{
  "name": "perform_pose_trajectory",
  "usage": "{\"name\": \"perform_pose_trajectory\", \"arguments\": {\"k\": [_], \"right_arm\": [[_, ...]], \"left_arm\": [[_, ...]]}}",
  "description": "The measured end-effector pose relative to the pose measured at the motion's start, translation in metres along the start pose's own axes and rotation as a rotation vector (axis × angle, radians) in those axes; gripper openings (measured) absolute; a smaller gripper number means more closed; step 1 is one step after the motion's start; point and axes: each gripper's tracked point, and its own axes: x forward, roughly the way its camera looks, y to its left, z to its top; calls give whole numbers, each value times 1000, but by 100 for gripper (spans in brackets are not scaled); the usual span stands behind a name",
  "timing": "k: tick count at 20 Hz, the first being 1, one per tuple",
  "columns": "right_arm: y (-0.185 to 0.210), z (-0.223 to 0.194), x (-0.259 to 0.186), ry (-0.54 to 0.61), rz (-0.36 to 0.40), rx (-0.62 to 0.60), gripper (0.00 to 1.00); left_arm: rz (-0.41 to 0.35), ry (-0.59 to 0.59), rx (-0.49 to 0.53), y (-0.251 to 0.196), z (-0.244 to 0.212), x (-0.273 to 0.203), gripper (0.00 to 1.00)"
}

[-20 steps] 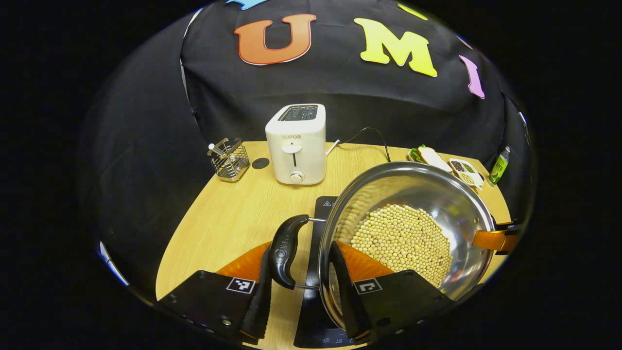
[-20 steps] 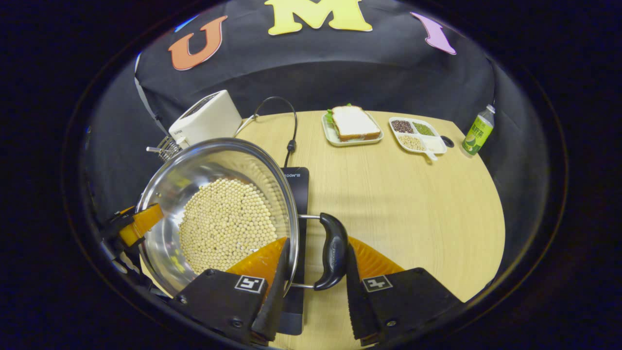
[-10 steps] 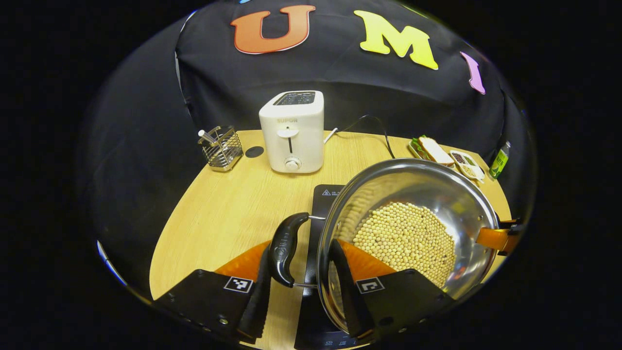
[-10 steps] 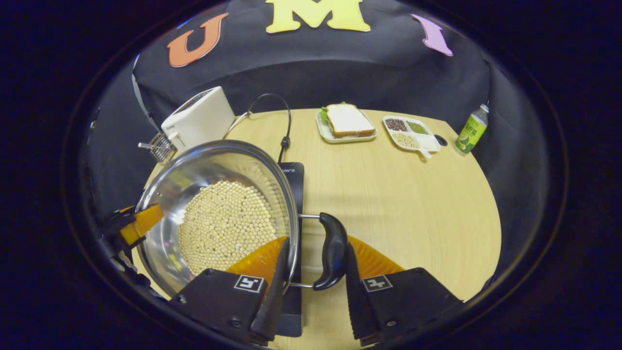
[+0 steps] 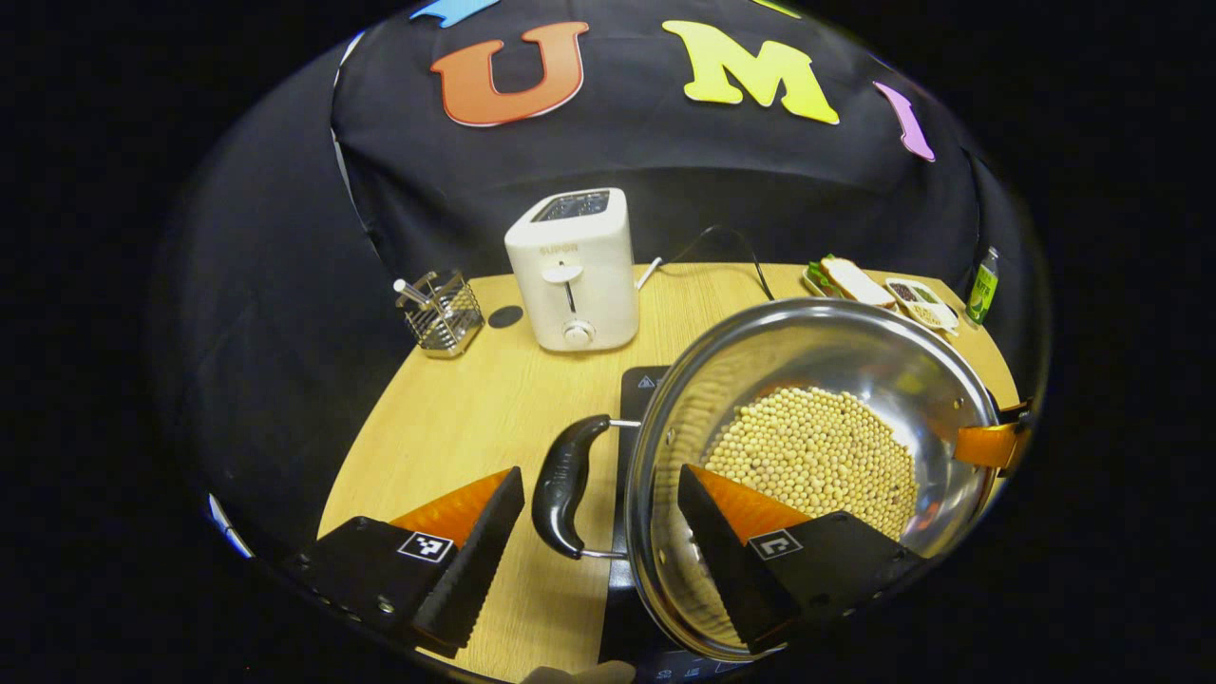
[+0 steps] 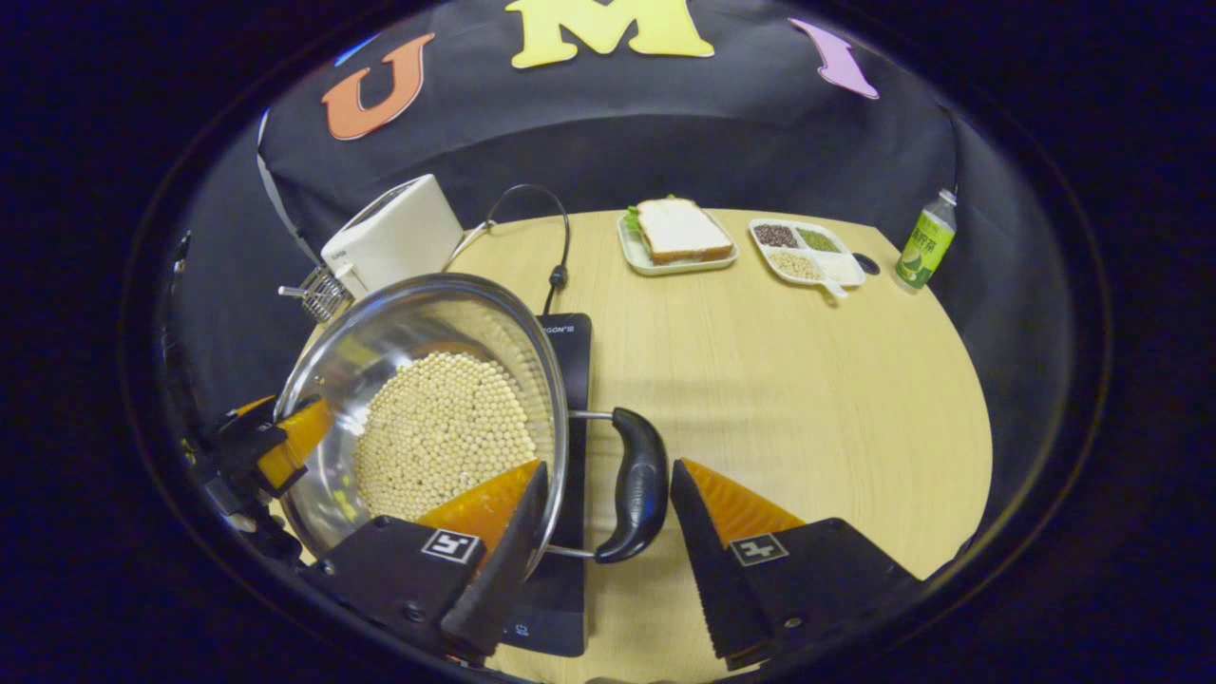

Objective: First push the handle of the pot to place it horizontally, then grasp the pot with both hands and set it on the induction cooktop.

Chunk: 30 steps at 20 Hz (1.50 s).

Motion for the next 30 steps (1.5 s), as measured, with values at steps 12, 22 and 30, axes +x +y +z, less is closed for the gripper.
{"name": "perform_pose_trajectory", "arguments": {"k": [12,22,30], "right_arm": [[-14,33,-62,-198,18,-134,92],[-51,57,-168,-396,19,-203,92],[-112,81,-305,-634,18,-237,92]], "left_arm": [[51,-140,-14,19,25,-58,97],[27,-374,-12,-30,85,-187,96],[-9,-556,-51,-95,134,-308,96]]}}
